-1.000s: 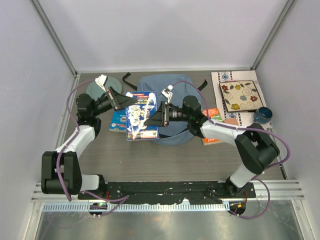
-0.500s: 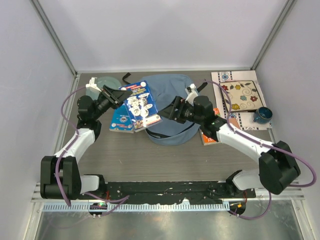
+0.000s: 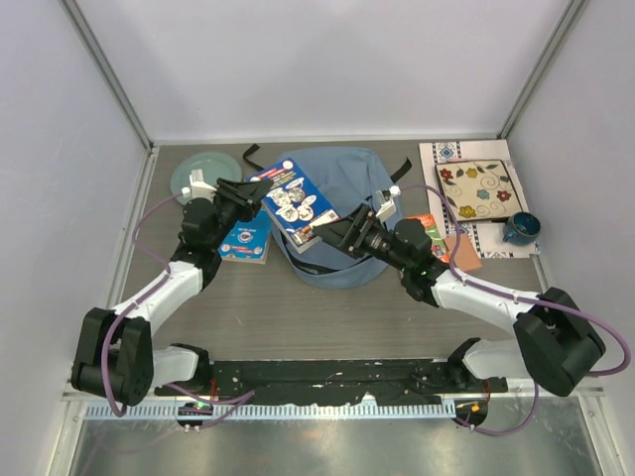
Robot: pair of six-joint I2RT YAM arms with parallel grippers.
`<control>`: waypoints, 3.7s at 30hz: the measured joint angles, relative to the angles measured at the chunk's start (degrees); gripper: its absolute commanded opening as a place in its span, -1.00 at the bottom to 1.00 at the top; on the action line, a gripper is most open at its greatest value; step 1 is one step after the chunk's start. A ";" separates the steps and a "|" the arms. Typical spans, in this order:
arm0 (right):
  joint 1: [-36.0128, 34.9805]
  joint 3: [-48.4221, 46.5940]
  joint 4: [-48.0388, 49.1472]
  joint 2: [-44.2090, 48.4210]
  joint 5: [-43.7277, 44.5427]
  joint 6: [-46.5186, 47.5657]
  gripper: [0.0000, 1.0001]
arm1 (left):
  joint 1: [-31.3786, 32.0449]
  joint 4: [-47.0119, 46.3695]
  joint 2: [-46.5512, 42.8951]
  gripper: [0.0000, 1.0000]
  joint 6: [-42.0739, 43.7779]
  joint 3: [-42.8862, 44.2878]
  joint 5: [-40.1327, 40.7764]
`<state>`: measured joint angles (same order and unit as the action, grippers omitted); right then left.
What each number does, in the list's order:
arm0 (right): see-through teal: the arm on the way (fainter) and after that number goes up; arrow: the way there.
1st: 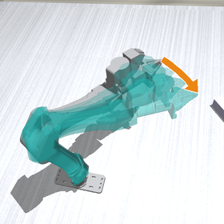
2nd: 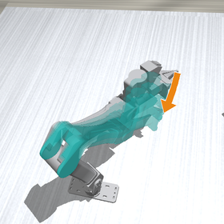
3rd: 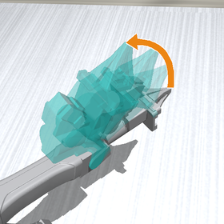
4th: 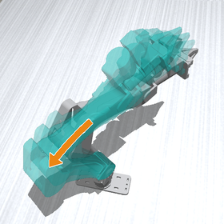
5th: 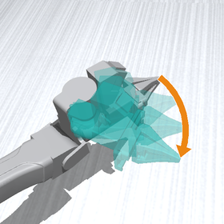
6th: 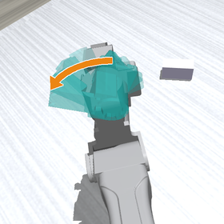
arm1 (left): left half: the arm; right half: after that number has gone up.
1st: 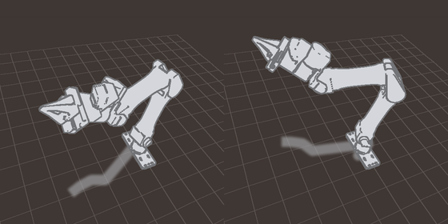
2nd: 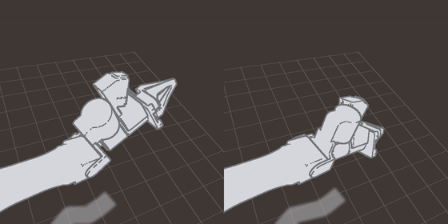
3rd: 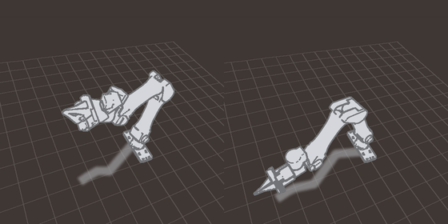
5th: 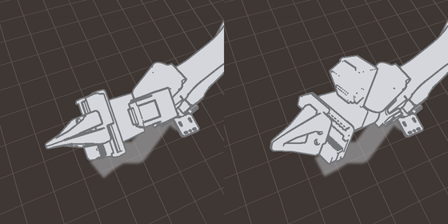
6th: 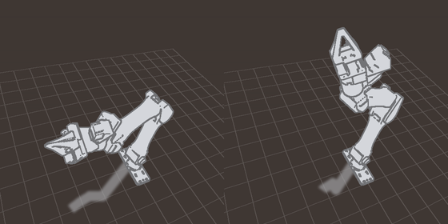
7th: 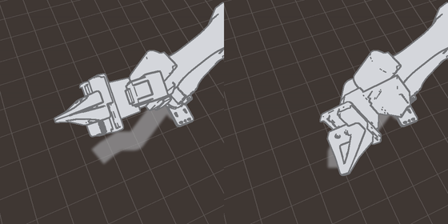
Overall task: Pack the student bag
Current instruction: Pick up the book from the center of the board.
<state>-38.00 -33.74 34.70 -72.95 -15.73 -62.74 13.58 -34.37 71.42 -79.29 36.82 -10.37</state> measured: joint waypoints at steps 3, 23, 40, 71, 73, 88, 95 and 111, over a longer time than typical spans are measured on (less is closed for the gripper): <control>-0.04 0.00 5.53 -1.14 -0.09 -2.71 0.63 | 0.98 -0.07 -0.59 -0.99 -0.35 -1.09 2.49; -0.04 -0.09 5.05 0.46 5.05 -6.84 0.63 | 1.73 -1.57 -2.60 -1.00 -2.84 -4.22 7.82; -0.02 -0.11 7.82 -4.76 4.35 -9.07 0.63 | 1.68 -6.95 0.02 -1.00 -4.15 -4.20 4.81; -0.35 -2.34 6.84 -7.82 6.03 -9.94 0.62 | 1.84 -13.77 3.98 -1.00 -7.48 -4.17 3.15; -0.70 -2.67 8.37 -9.25 5.70 -10.16 0.62 | 1.84 -13.79 3.98 -1.00 -7.87 -4.17 2.99; -2.03 -3.23 14.91 -9.99 5.84 -11.19 0.27 | 1.84 -15.37 3.98 -1.00 -10.08 -4.17 2.82; -4.17 -3.63 15.85 -10.10 8.07 -11.80 0.18 | 2.29 -15.08 3.98 -1.00 -8.76 -4.17 3.19; -7.17 -4.33 14.84 -9.60 14.51 -10.67 -0.98 | 3.19 -8.50 -1.11 0.15 -4.37 -4.81 6.71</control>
<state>-45.17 -38.06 49.54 -82.54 -1.21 -73.41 16.78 -42.87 70.30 -83.66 32.01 -3.66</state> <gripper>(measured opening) 0.344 0.305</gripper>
